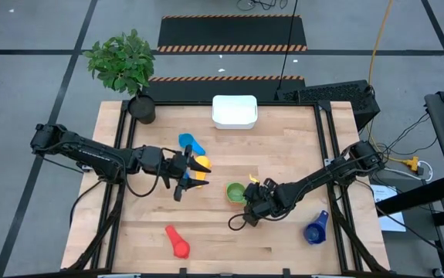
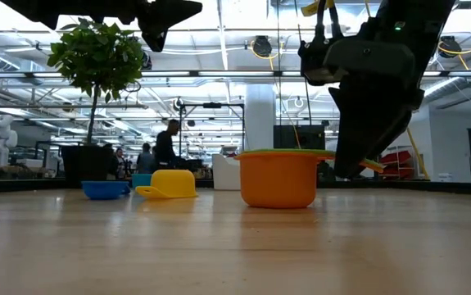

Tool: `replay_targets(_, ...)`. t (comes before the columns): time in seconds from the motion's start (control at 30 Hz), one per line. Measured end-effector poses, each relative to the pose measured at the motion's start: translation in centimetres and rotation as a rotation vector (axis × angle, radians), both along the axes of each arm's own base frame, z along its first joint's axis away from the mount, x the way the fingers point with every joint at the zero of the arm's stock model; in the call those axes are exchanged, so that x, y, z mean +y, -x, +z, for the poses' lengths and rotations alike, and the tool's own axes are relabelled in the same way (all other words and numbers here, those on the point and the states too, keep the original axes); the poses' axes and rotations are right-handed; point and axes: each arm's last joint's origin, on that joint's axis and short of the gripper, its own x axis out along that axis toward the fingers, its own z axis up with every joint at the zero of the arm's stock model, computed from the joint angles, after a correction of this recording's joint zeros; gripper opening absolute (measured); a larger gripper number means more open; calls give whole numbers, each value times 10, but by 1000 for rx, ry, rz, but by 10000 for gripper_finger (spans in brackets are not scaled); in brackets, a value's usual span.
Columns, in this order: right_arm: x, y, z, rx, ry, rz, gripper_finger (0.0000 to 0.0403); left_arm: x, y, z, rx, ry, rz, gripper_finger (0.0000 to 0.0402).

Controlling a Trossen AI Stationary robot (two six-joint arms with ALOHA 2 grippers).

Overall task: Nest measuring cups in basket
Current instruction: Stack the green measuring cup on top of the orange measuring cup, then stack the dark blue measuring cup on top of the green measuring cup

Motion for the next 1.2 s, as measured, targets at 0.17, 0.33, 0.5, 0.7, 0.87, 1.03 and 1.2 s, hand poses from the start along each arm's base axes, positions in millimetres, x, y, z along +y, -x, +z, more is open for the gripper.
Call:
replay_targets(0.17, 0, 0, 2, -9, 0, 17, 135, 0, 0, 0, 0, -3, 0, 186)
replay_targets(0.33, -2, -1, 3, -3, -8, 19, 132, 0, 0, 0, -2, -7, -1, 186)
replay_targets(0.5, -3, -1, 2, 2, -19, 20, 161, 0, 0, 1, -7, -6, -1, 186)
replay_targets(0.7, -3, -1, 2, 11, -30, 28, 204, 0, 0, 1, -10, -5, -1, 186)
replay_targets(0.87, -5, 3, 10, 33, -68, 55, 246, 0, 0, 1, -9, -5, -1, 186)
replay_targets(1.03, -9, 15, 31, 39, -101, 118, 273, 0, 0, 1, -10, -3, -9, 186)
replay_targets(1.2, -11, 25, 54, -1, -116, 227, 276, -1, 0, 3, -26, 3, -25, 186)
